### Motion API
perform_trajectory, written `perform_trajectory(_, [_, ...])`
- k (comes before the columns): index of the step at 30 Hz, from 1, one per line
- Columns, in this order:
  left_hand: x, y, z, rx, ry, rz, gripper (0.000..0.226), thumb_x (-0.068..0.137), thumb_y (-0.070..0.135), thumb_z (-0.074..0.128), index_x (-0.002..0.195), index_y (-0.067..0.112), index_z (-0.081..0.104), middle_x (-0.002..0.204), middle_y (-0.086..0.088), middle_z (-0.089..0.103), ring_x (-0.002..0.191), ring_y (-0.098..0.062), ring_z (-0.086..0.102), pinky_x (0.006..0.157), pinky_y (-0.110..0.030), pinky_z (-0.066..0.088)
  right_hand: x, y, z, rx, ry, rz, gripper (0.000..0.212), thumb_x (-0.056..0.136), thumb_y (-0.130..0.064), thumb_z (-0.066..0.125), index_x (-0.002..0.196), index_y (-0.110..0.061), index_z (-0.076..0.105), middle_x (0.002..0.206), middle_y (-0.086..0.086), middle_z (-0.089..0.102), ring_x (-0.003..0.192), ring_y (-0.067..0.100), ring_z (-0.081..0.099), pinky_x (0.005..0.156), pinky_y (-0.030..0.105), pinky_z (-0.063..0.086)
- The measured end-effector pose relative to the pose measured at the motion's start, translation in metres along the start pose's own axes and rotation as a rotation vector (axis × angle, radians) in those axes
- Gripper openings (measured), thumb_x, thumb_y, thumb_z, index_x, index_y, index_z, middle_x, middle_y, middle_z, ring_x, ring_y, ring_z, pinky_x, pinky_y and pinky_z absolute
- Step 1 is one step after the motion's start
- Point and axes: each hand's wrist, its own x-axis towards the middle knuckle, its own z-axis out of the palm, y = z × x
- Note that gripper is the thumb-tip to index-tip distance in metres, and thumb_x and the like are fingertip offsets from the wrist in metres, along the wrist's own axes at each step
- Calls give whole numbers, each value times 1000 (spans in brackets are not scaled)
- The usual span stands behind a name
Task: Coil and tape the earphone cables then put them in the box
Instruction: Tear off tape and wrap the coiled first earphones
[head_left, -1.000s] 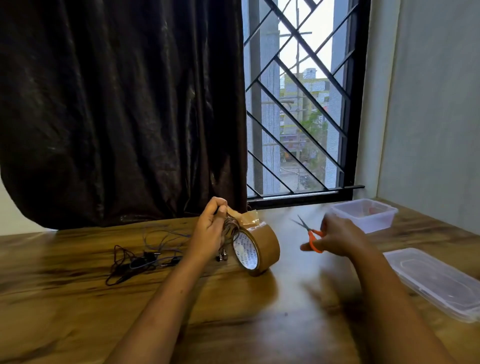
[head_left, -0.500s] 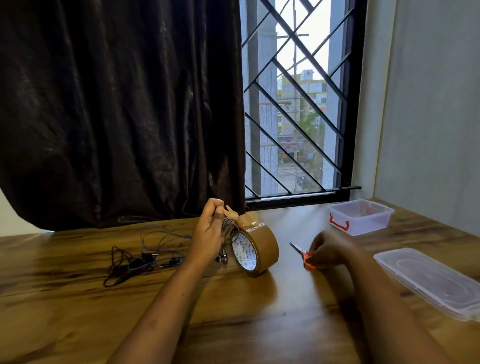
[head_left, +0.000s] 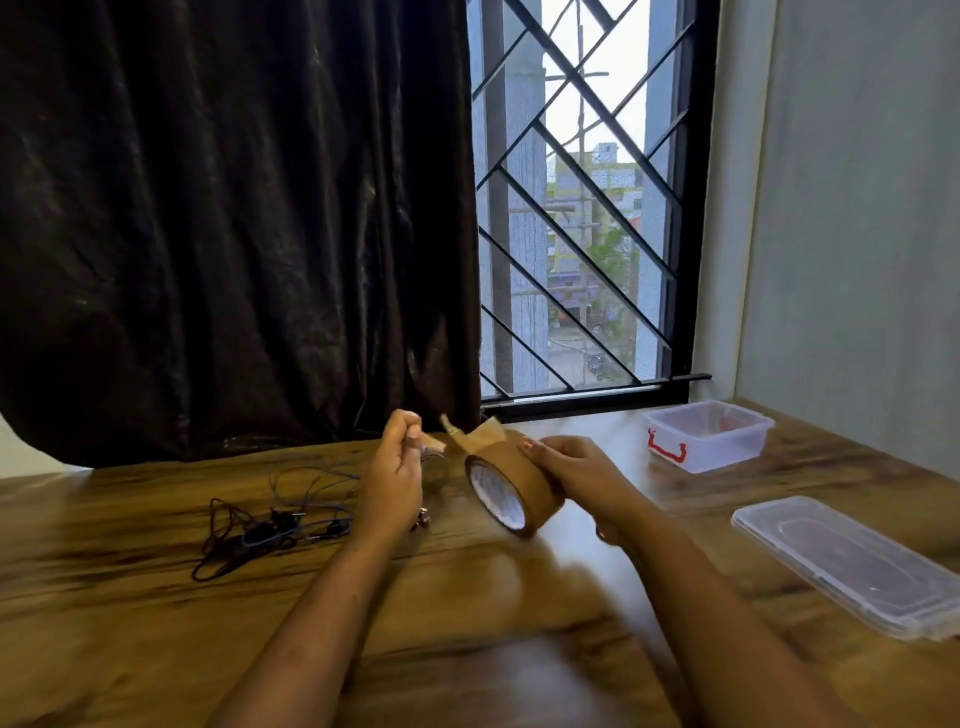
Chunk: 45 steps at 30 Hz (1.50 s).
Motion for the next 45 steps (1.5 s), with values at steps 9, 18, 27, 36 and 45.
perform_trajectory(9, [7,-12,-3,-220,-6,-218,27,102,25,35,80,33,49,95,-31,62,40,-7,30,38,-21,24,-5,8,-4,-1121,232,-150,26,96,-41,45,93,-24,64,95,-2,64,89,20,60,80,33,32])
perform_trajectory(18, [1,-3,13,-370,-126,-188,20,101,20,34,85,18,46,94,-16,52,78,-19,72,63,-33,41,6,18,-1,-972,500,-241,20,93,-34,52,105,-26,66,110,-5,67,106,20,55,82,32,39])
perform_trajectory(27, [-4,6,19,-243,-175,-29,19,100,15,39,84,19,48,72,9,45,64,-2,44,61,-21,38,-3,-5,49,17,118,-235,21,88,-34,64,92,-15,71,80,4,69,70,6,61,62,17,48])
perform_trajectory(36, [-8,11,22,-270,-260,-28,14,100,15,38,89,19,46,69,8,43,50,4,45,47,-8,34,-4,-10,47,255,118,-145,8,90,-11,62,91,-3,65,81,8,63,64,-2,61,51,8,44])
perform_trajectory(45, [-6,6,17,-238,-205,-33,25,101,12,37,112,27,54,102,13,59,86,5,57,75,-11,46,24,-35,38,204,36,-127,22,95,-14,54,76,-23,59,79,-3,58,77,10,53,64,23,41])
